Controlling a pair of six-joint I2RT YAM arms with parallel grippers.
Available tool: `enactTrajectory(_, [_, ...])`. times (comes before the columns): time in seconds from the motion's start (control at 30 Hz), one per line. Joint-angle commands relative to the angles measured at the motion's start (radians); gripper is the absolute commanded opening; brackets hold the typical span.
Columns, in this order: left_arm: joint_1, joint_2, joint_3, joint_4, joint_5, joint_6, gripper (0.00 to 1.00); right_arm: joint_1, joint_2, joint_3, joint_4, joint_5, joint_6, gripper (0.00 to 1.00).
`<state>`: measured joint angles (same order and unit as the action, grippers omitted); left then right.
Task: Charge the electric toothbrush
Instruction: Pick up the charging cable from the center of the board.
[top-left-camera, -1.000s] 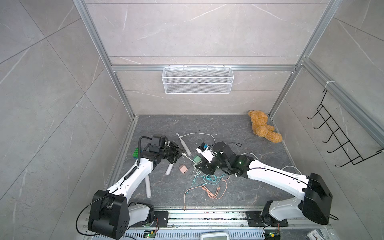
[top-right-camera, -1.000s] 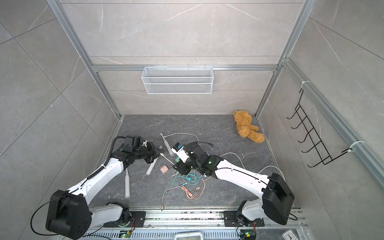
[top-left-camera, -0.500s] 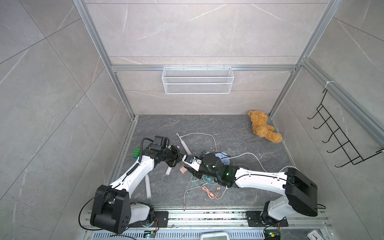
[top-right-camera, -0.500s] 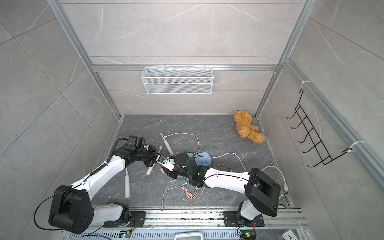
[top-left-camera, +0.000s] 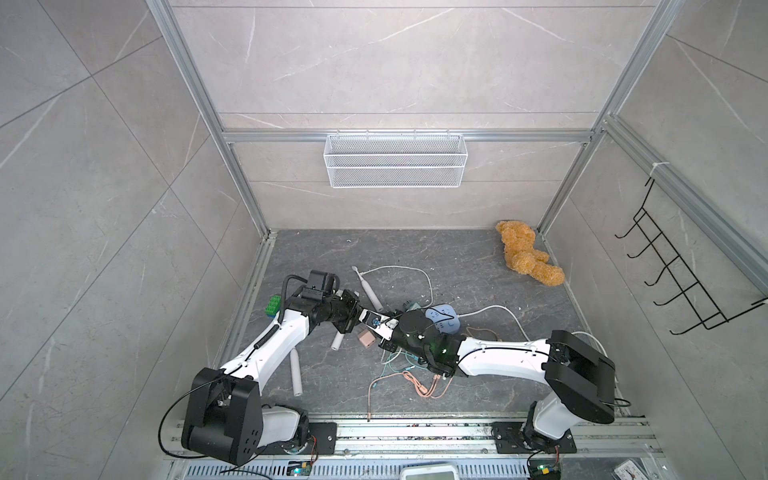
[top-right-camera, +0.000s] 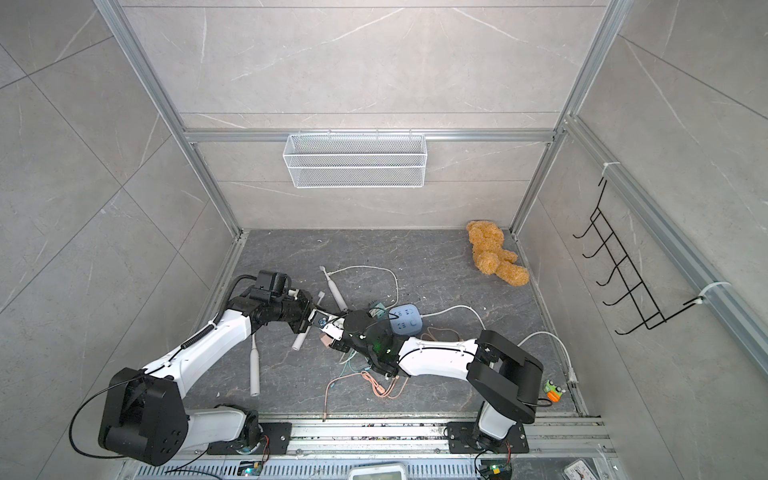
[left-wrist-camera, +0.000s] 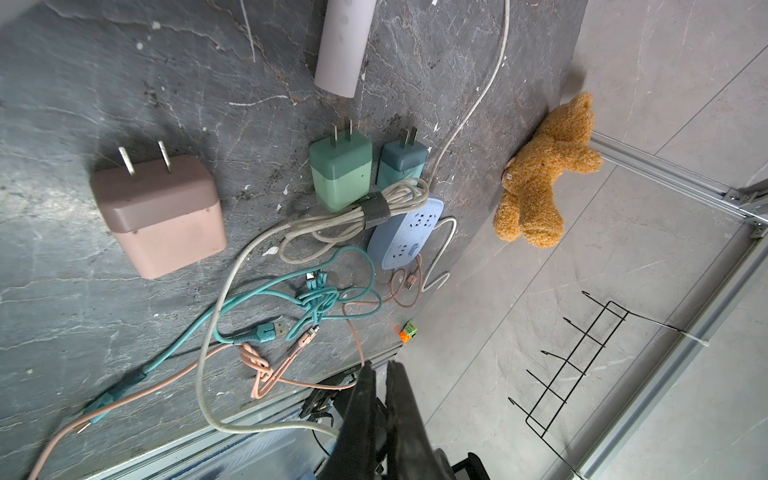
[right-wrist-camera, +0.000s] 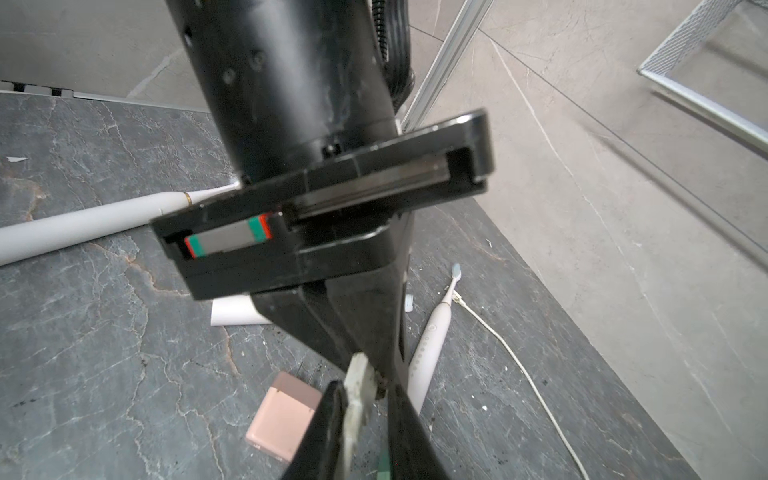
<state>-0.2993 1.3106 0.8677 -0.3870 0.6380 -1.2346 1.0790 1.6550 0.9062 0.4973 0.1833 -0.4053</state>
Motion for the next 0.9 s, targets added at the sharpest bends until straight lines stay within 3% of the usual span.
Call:
enactTrajectory(0.0, [-0.006, -0.005, 0.014, -0.002, 0.054, 0.002, 0.0, -0.001, 0.016, -0.013, 0.045, 0.047, -0.017, 0.18])
enactTrajectory(0.2, [-0.006, -0.004, 0.004, 0.038, 0.074, -0.003, 0.0, 0.001, 0.017, -0.011, 0.059, 0.071, -0.014, 0.0])
enactTrajectory(0.23, [-0.004, -0.004, 0.007, 0.038, 0.079, 0.003, 0.05, 0.001, 0.012, -0.013, 0.059, 0.072, -0.016, 0.0])
enactTrajectory(0.3, [0.0, -0.009, 0.022, 0.011, 0.072, 0.026, 0.44, 0.001, -0.008, -0.021, 0.06, 0.082, -0.009, 0.0])
enactTrajectory(0.33, [0.003, -0.015, 0.032, -0.012, 0.063, 0.041, 0.58, 0.001, -0.025, -0.03, 0.062, 0.086, -0.006, 0.0])
enactTrajectory(0.4, [0.02, -0.033, 0.043, -0.06, 0.038, 0.07, 0.77, 0.0, -0.059, -0.054, 0.064, 0.11, 0.015, 0.0])
enactTrajectory(0.47, [0.04, -0.056, 0.044, -0.104, 0.006, 0.091, 0.85, -0.001, -0.093, -0.087, 0.066, 0.137, 0.025, 0.0])
enactTrajectory(0.67, [0.046, -0.069, 0.025, -0.201, -0.088, 0.129, 0.86, -0.001, -0.253, -0.236, 0.078, 0.164, 0.118, 0.0])
enactTrajectory(0.87, [0.017, -0.022, 0.035, -0.265, -0.194, 0.124, 0.87, -0.001, -0.397, -0.344, 0.019, 0.077, 0.259, 0.0])
